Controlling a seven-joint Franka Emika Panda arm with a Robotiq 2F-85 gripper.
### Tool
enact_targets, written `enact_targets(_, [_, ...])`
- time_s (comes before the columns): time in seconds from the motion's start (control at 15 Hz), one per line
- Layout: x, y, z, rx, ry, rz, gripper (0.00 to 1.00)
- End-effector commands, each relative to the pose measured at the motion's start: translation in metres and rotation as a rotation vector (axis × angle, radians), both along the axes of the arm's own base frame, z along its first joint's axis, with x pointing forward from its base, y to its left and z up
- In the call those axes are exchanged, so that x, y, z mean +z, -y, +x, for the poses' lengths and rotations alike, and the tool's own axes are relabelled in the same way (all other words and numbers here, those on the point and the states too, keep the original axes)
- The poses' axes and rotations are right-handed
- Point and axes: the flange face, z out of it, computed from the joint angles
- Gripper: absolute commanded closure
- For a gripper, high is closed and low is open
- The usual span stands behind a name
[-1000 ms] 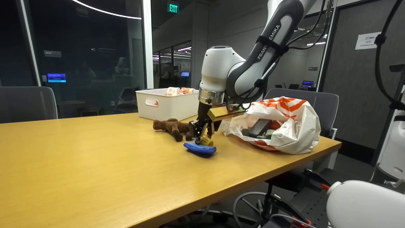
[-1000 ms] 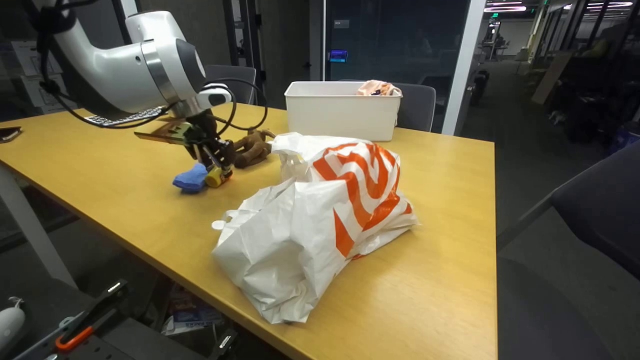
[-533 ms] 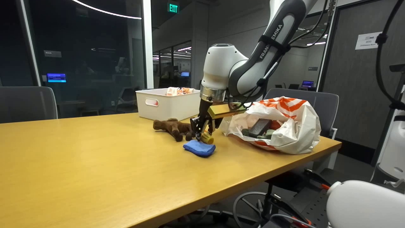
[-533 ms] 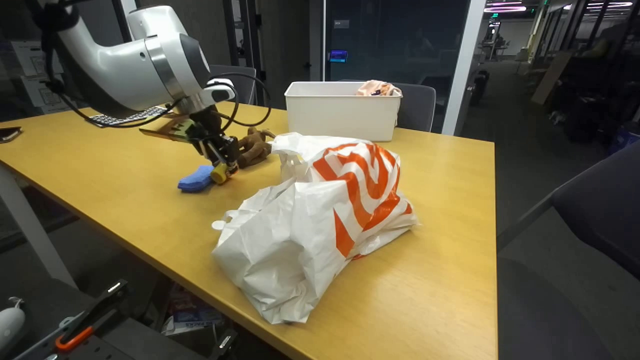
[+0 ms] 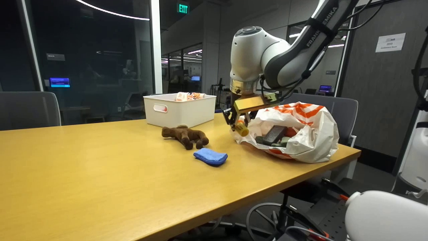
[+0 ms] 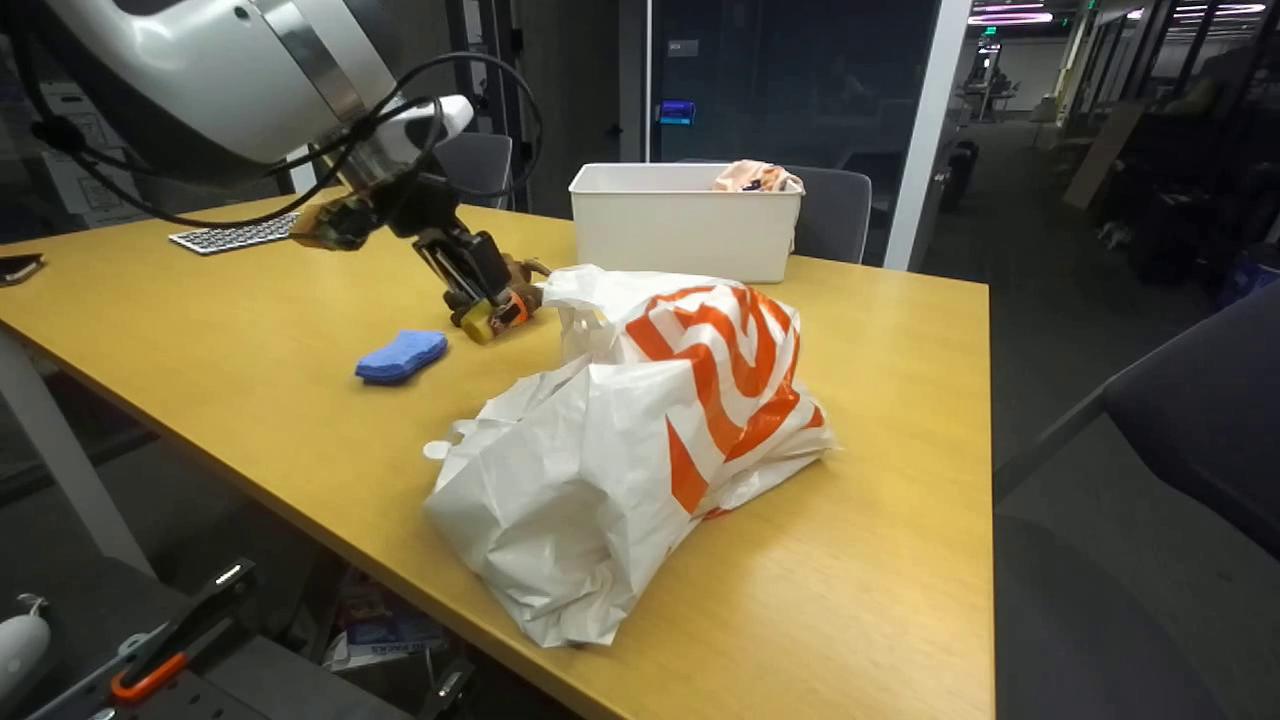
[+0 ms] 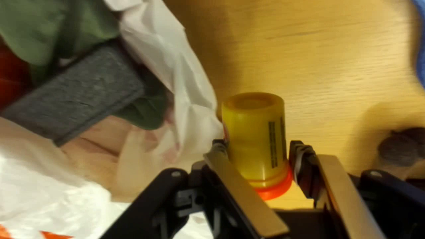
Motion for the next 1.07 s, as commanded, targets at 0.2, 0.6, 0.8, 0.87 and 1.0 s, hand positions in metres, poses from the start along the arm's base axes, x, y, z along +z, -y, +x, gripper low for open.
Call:
enact_targets(0.2, [-0.013,0.039,-0.025,-0.311,0.038,-0.210,0.74])
enact_targets(0.6, [-0.049,0.085,-0.010,-0.411,0.056,-0.312,0.74])
enact_targets(0.8, [-0.055,0.094,-0.002,-0.417,0.100,-0.251,0.74])
enact_targets(0.87, [-0.053,0.092,0.000,-0.414,0.123,-0.215,0.74])
enact_targets(1.0, [-0.042,0.086,0.001,-0.402,0.209,-0.146,0.74])
